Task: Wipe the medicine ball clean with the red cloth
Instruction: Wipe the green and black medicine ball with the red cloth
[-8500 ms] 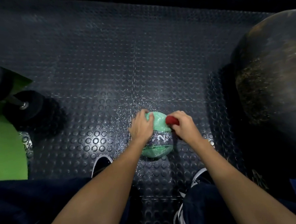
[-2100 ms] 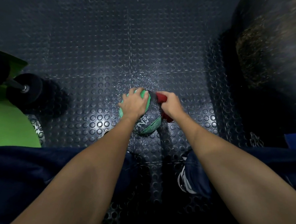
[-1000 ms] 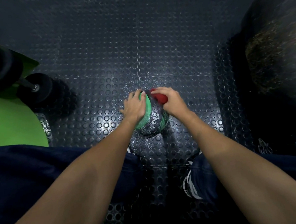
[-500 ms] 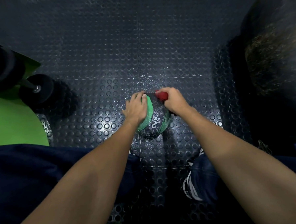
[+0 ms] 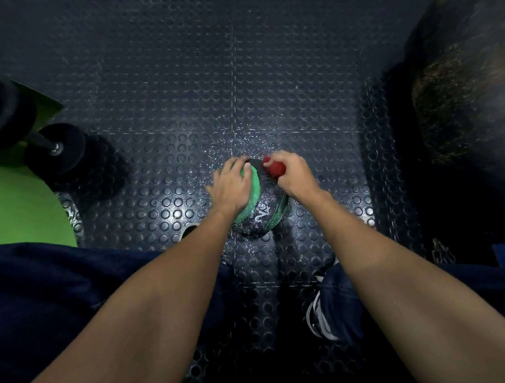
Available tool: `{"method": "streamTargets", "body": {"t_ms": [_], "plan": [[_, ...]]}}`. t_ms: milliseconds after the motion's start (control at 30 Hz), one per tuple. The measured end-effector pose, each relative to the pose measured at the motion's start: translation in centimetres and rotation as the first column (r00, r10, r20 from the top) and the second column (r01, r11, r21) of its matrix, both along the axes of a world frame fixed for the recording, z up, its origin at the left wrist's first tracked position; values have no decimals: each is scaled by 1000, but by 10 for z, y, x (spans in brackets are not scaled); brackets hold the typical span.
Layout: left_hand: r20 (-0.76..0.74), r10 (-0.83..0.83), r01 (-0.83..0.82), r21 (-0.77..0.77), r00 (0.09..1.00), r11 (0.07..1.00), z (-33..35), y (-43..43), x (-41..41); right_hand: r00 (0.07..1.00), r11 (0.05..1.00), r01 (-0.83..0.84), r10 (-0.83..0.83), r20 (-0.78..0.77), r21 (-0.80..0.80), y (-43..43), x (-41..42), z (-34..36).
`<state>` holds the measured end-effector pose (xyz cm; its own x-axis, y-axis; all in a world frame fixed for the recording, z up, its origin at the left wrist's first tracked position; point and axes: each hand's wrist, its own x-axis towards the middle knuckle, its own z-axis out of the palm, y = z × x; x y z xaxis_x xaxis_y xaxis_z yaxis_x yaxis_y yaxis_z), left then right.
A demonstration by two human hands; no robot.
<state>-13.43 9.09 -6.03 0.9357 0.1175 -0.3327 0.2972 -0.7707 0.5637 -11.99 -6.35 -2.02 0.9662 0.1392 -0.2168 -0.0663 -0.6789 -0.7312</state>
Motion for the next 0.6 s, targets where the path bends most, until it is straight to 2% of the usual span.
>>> {"method": "streamTargets", "body": {"t_ms": [67, 100, 200, 233, 300, 333, 433, 533, 600], "plan": [[0, 3, -3, -7, 1000, 1000, 2, 0, -2, 993, 993, -119, 119, 24, 9, 0, -5, -1], [-9, 0, 0, -7, 1000, 1000, 3, 1, -3, 993, 993, -117, 116, 32, 17, -1, -7, -4], [-24, -21, 21, 4, 999, 1000, 6, 1, -3, 996, 996, 87, -87, 10, 13, -5, -7, -11], [-29, -24, 24, 11, 999, 1000, 8, 1, -3, 998, 998, 57, -57, 21, -10, -4, -7, -10], [-34, -21, 22, 24, 999, 999, 9, 0, -2, 993, 994, -105, 107, 51, -33, -5, -10, -8], [-39, -21, 22, 25, 999, 999, 10, 0, -2, 992, 993, -118, 119, 49, -26, -8, -10, -10], [-47, -30, 32, 23, 998, 999, 10, -1, -1, 999, 999, 49, -49, 0, -6, -13, -5, -12], [-40, -20, 21, 26, 999, 999, 10, -2, -2, 995, 995, -99, 99, 15, -26, -7, -10, -7], [-43, -25, 26, 27, 999, 999, 11, -2, -2, 999, 999, -25, 25, 25, 27, -10, -13, -10]]}}
